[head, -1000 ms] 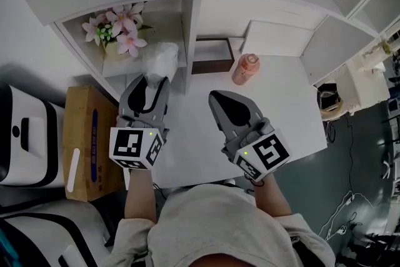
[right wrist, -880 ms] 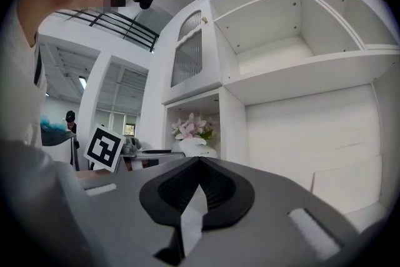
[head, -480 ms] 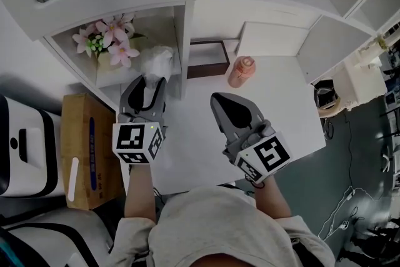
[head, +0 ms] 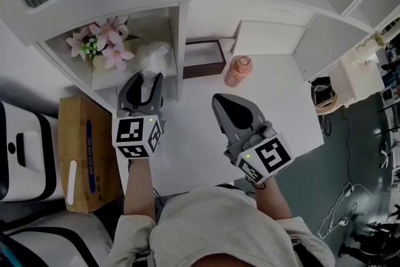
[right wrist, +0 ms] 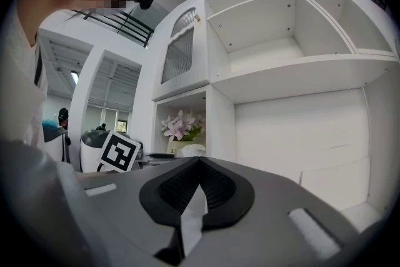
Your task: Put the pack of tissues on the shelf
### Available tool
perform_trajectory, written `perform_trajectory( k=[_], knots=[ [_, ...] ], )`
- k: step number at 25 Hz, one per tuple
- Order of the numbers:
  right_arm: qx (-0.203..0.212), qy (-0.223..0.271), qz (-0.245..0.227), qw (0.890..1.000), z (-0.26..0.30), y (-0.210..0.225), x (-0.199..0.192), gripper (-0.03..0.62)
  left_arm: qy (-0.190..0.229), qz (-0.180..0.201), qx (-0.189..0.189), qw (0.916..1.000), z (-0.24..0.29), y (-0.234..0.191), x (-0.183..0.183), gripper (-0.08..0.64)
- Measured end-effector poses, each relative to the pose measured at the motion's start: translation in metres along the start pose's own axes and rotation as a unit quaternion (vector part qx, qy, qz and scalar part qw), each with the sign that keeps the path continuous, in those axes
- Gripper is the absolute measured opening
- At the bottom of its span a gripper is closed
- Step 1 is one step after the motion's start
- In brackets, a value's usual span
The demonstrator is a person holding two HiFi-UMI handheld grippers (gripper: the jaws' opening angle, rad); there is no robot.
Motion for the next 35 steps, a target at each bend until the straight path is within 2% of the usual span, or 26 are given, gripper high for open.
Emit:
perform_trajectory(
  k=[21, 29, 35],
  knots=[
    [-0.024, -0.017, -0.003, 1.0, -0.014, 0.015, -0.006, 0.0, 0.0, 0.011, 0.019, 0.9997, 0.033, -0.003, 0.001, 0.167],
    [-0.02, -0.012, -0.005, 1.0, -0.02, 0.012, -0.004, 0.001, 0.016, 0.016, 0.021, 0.9995, 0.024, -0.003, 0.007, 0.272],
    [-0.005, -0.004, -0.007, 1.0, -0.028, 0.008, 0.0, 0.0, 0.027, 0.006, 0.028, 0.9992, 0.005, 0.0, 0.013, 0.258]
  ],
)
Point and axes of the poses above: the fingertips, and each gripper's own axes: z forward along the fingers, y to its right, x out of its top, the point moved 5 cm from there along -z, backward along the fingers, and after that the axes turned 10 degrees about -z, right-handed, at the moved point
